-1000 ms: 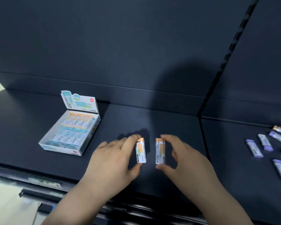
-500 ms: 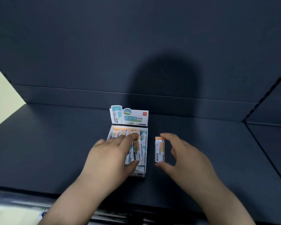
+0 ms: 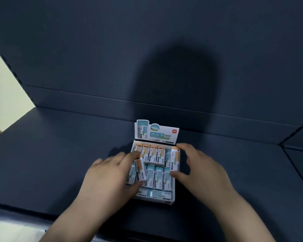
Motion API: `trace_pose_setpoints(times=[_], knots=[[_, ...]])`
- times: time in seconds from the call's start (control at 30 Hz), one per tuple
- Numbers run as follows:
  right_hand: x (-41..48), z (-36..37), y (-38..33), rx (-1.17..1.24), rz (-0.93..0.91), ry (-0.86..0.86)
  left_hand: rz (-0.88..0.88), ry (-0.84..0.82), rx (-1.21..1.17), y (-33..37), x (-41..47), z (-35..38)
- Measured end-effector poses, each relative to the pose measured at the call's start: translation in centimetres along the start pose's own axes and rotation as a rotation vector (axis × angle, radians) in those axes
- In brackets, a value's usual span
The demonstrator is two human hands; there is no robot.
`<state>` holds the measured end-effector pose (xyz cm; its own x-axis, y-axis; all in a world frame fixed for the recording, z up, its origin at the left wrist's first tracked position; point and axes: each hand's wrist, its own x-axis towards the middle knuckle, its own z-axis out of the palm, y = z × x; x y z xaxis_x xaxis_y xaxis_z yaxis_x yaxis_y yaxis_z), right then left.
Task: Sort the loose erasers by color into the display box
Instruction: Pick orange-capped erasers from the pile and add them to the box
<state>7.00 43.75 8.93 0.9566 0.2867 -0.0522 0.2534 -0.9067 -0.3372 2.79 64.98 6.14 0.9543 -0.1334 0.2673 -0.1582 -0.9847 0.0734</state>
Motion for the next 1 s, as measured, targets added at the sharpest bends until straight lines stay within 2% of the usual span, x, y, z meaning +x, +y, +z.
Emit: trace_pose_setpoints(times=[0.27,0.5,0.73,1.0], knots=[[2.7,1.4,-2.4,-0.141,0.195,-0.089,0.194,-0.031,-0.013,-2.8,1.8,0.7],[3.9,2.3,-3.2,-0.221,0.261,-0.093,0.314,-0.101,-0.048,-3.8,2.3,1.2],[3.4,2.7,-3.4,-0.190,0.259,-0.028,0.376,-0.136,-0.077,-4.0,2.4,1.3],[3.1,3.6,-3.3,-0.088,0.323,0.028,0.350,-0.141,-0.036,-3.9,2.6,1.1]])
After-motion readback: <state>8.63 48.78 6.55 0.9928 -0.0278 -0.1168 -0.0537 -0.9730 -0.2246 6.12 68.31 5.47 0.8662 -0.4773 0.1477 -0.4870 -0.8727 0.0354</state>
